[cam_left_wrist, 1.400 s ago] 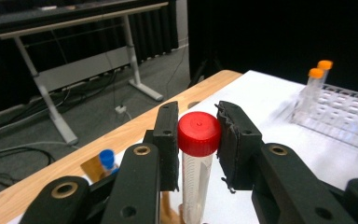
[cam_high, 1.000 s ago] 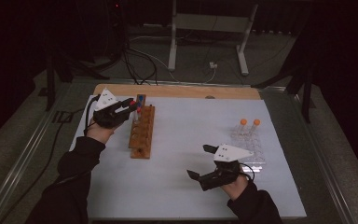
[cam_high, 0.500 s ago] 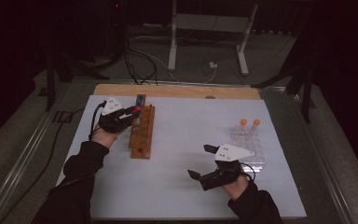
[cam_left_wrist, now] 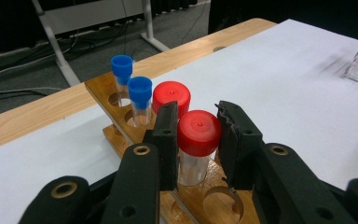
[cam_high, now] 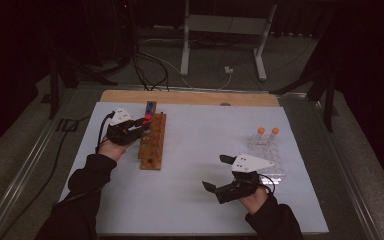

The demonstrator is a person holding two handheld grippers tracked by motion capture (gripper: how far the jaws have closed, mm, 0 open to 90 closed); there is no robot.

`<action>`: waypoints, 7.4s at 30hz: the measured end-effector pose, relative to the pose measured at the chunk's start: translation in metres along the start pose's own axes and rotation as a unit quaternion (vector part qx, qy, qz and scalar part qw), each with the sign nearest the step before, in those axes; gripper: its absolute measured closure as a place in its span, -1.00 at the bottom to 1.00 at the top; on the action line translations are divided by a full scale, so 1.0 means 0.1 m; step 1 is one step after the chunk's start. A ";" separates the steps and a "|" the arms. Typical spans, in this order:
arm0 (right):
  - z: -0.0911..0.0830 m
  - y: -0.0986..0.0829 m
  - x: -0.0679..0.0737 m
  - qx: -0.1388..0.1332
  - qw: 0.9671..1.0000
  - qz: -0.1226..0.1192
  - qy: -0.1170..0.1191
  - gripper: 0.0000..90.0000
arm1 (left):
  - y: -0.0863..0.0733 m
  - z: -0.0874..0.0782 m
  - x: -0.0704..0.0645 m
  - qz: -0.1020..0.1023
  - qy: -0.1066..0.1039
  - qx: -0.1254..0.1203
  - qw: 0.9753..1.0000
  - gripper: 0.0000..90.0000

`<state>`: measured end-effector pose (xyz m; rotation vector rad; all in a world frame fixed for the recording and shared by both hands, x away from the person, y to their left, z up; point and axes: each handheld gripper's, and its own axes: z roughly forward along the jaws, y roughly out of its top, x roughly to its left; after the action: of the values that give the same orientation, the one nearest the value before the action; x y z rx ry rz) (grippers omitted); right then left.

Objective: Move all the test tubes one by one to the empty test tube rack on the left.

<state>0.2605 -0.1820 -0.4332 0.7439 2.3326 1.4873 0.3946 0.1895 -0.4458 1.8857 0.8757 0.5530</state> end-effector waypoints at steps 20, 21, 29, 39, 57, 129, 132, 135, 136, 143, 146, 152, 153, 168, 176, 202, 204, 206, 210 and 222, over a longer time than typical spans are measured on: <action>-0.39 0.11 -0.38 -0.035 0.998 0.002 -0.057 -0.98 | 0.06 -0.60 -0.39 0.008 -0.093 -0.058 0.994 -0.96; -0.44 0.12 -0.43 -0.038 0.997 0.005 -0.068 -0.98 | 0.06 -0.60 -0.39 0.008 -0.093 -0.058 0.994 -0.96; -0.78 0.01 -0.97 -0.025 0.984 0.048 -0.170 -0.98 | -0.07 -0.79 -0.67 0.024 -0.128 -0.079 0.988 -0.97; -0.94 -0.33 -1.42 0.003 0.964 0.096 -0.250 -0.69 | -0.14 -0.82 -0.77 0.029 -0.147 -0.079 0.986 -0.97; -0.71 -0.63 -1.84 0.068 0.947 0.151 -0.275 0.33 | -0.18 -0.76 -0.79 0.030 -0.148 -0.069 0.986 -0.97; -0.23 0.06 -0.41 0.063 0.996 -0.013 -0.065 0.66 | -0.04 -0.58 -1.10 0.048 -0.208 -0.027 0.976 -0.97; -0.14 0.07 -0.30 0.068 0.996 -0.024 -0.043 0.66 | 0.00 -0.55 -1.14 0.048 -0.218 -0.026 0.974 -0.97; -0.08 0.08 -0.23 0.072 0.996 -0.033 -0.031 0.67 | 0.03 -0.52 -1.17 0.048 -0.226 -0.025 0.973 -0.97; -0.06 0.08 -0.21 0.072 0.997 -0.034 -0.026 0.67 | 0.04 -0.50 -1.19 0.047 -0.229 -0.025 0.972 -0.96; 0.05 0.10 -0.06 0.077 0.996 -0.051 0.000 0.66 | 0.11 -0.40 -1.32 0.053 -0.254 -0.028 0.965 -0.95; 0.10 0.11 -0.01 0.081 0.995 -0.055 0.009 0.66 | 0.13 -0.38 -1.36 0.057 -0.262 -0.033 0.963 -0.86; 0.14 0.11 0.04 0.083 0.995 -0.060 0.020 0.66 | 0.18 -0.30 -1.45 0.061 -0.278 -0.039 0.958 -0.73; 0.15 0.12 0.06 0.082 0.995 -0.060 0.024 0.66 | 0.19 -0.29 -1.47 0.063 -0.280 -0.039 0.957 -0.64; 0.15 0.12 0.07 0.079 0.995 -0.058 0.030 0.66 | 0.22 -0.11 -1.63 0.076 -0.292 -0.036 0.953 0.18; 0.14 0.13 0.06 0.074 0.995 -0.055 0.027 0.66 | 0.24 -0.06 -1.67 0.084 -0.292 -0.040 0.952 0.55; -0.03 0.13 -0.14 0.014 0.999 0.006 -0.032 -0.75 | 0.53 -0.32 -1.13 0.075 -0.211 -0.054 0.973 0.59; -0.05 0.13 -0.15 0.008 0.999 0.007 -0.047 -0.85 | 0.55 -0.35 -1.06 0.067 -0.199 -0.058 0.976 0.59; -0.06 0.14 -0.16 0.006 0.999 0.007 -0.052 -0.90 | 0.57 -0.37 -0.98 0.065 -0.185 -0.058 0.979 0.59; -0.11 0.15 -0.19 -0.004 0.999 0.005 -0.051 -0.97 | 0.61 -0.43 -0.85 0.060 -0.167 -0.060 0.982 0.59; -0.13 0.15 -0.18 -0.019 0.999 -0.001 -0.046 -0.97 | 0.68 -0.61 -0.52 0.050 -0.113 -0.066 0.990 0.59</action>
<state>0.2731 -0.1964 -0.4149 0.7818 2.2312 1.4597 0.3423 0.1645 -0.3585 1.8371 0.5847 0.4358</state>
